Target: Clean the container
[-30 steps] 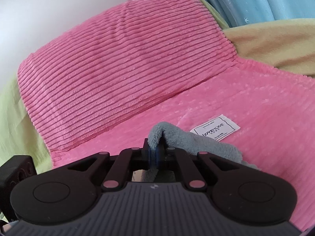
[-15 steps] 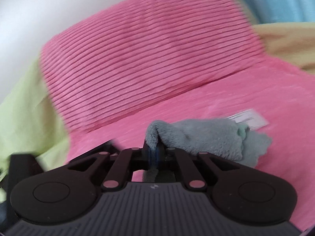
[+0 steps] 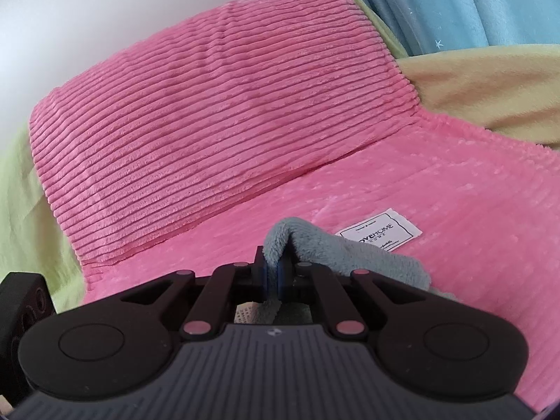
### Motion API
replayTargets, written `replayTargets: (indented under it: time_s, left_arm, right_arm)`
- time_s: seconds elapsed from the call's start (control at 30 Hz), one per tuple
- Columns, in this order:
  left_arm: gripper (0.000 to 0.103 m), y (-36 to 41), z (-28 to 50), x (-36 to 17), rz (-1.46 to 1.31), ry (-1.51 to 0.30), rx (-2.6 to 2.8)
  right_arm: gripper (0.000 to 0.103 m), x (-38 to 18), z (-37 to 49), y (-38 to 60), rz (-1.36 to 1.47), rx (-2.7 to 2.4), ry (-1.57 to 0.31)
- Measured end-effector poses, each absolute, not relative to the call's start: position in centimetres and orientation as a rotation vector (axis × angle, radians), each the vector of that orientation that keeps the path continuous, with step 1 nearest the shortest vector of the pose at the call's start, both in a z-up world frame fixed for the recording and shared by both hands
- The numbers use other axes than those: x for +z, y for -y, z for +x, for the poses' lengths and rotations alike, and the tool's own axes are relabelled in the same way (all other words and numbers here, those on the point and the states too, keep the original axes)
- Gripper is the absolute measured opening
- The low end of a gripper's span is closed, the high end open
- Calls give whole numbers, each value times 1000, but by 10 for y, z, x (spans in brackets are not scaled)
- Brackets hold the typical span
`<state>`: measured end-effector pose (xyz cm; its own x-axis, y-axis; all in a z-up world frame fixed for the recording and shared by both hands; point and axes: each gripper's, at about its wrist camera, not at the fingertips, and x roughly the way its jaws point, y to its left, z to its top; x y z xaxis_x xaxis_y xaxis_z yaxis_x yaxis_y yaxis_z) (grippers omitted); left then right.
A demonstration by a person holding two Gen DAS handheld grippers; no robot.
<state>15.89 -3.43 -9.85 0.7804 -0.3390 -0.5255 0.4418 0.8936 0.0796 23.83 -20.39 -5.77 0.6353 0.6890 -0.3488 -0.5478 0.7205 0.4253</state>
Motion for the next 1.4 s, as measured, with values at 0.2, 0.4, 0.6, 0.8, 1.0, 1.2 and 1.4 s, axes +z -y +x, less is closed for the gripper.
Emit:
replayTargets:
  time_s: [0.2, 0.4, 0.6, 0.8, 1.0, 1.2, 1.4]
  left_arm:
    - [89, 25, 170, -97, 185, -525, -435]
    - [89, 49, 150, -106, 465, -445, -384]
    - [89, 53, 147, -106, 496, -431, -382]
    - [89, 51, 147, -105, 487, -431, -389]
    - [90, 29, 157, -95, 223, -487, -437]
    - [90, 11, 168, -95, 14, -548, -467]
    - [89, 24, 157, -97, 194, -491, -435]
  right_arm:
    - [4, -56, 229, 196, 298, 800, -544]
    - [2, -58, 217, 176, 259, 954, -595]
    - [3, -58, 228, 193, 303, 795, -537]
    - [2, -67, 243, 216, 410, 705, -538]
    - [2, -67, 239, 209, 369, 715, -527]
    - [2, -65, 238, 211, 369, 713, -530]
    - [3, -63, 229, 194, 329, 813, -553]
